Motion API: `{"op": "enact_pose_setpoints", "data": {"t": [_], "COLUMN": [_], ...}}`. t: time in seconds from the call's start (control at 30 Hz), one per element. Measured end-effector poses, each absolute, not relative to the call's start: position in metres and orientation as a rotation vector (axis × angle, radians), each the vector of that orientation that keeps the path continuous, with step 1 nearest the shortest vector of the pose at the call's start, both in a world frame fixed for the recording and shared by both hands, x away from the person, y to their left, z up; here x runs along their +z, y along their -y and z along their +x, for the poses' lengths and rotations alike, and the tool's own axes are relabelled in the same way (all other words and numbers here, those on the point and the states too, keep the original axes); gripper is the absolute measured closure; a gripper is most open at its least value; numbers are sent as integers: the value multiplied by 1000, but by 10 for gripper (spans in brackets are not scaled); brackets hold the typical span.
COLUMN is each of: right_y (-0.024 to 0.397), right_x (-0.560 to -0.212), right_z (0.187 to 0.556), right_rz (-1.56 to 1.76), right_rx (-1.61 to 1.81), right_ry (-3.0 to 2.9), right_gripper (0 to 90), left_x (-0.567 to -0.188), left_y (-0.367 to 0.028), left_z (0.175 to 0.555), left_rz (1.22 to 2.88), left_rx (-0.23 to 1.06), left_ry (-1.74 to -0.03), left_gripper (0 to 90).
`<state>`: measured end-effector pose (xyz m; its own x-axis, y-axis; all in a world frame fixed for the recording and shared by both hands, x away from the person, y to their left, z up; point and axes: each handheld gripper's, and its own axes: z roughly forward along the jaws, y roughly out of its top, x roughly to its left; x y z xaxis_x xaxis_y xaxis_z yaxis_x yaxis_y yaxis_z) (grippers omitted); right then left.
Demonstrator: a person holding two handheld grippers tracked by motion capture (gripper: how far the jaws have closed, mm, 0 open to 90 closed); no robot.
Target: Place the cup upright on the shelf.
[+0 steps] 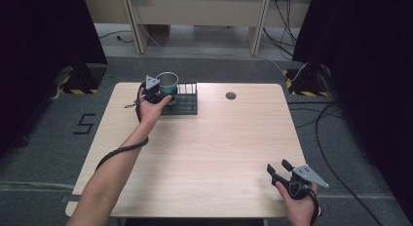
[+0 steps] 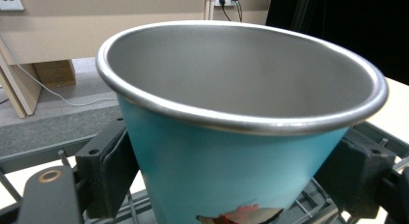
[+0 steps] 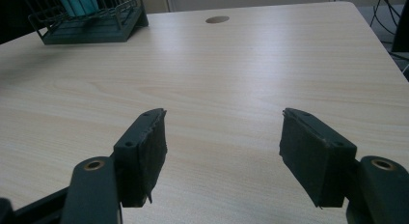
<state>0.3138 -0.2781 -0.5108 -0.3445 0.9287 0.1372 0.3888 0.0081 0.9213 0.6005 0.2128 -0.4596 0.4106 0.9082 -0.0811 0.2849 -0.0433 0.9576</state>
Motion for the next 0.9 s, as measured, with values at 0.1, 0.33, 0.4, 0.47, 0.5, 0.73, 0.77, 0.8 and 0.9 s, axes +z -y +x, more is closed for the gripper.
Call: {"op": "enact_pose_setpoints", "data": {"t": [0.1,0.33,0.4,0.47,0.5,0.73,0.77,0.8,0.9], "right_y": [278,278,278,278,278,278,277,277,277], "right_x": [-511,-511,-511,-511,-511,-511,-511,-511,-511], "right_z": [314,314,314,314,314,314,314,313,313], "right_rz": [1352,1354,1354,1354,1354,1352,1359,1358,1357], "right_rx": [1326,1327,1326,1326,1326,1325,1326,1326,1326], "right_ry": [-1763,-1763,-1764,-1764,-1764,-1769,-1769,-1769,-1770], "right_gripper": [336,337,337,337,337,336,336,336,336], "left_x": [-461,-461,-461,-462,-462,-462,-462,-462,-462], "left_y": [-213,-213,-214,-214,-214,-214,-215,-215,-215], "left_z": [601,602,602,602,603,603,603,603,603], "left_rz": [1575,1570,1570,1567,1569,1573,1573,1573,1574], "left_rx": [712,706,704,702,704,690,688,687,684], "left_ry": [-1090,-1094,-1097,-1100,-1099,-1094,-1094,-1093,-1093], "left_gripper": [162,162,161,161,161,160,159,159,155]}}
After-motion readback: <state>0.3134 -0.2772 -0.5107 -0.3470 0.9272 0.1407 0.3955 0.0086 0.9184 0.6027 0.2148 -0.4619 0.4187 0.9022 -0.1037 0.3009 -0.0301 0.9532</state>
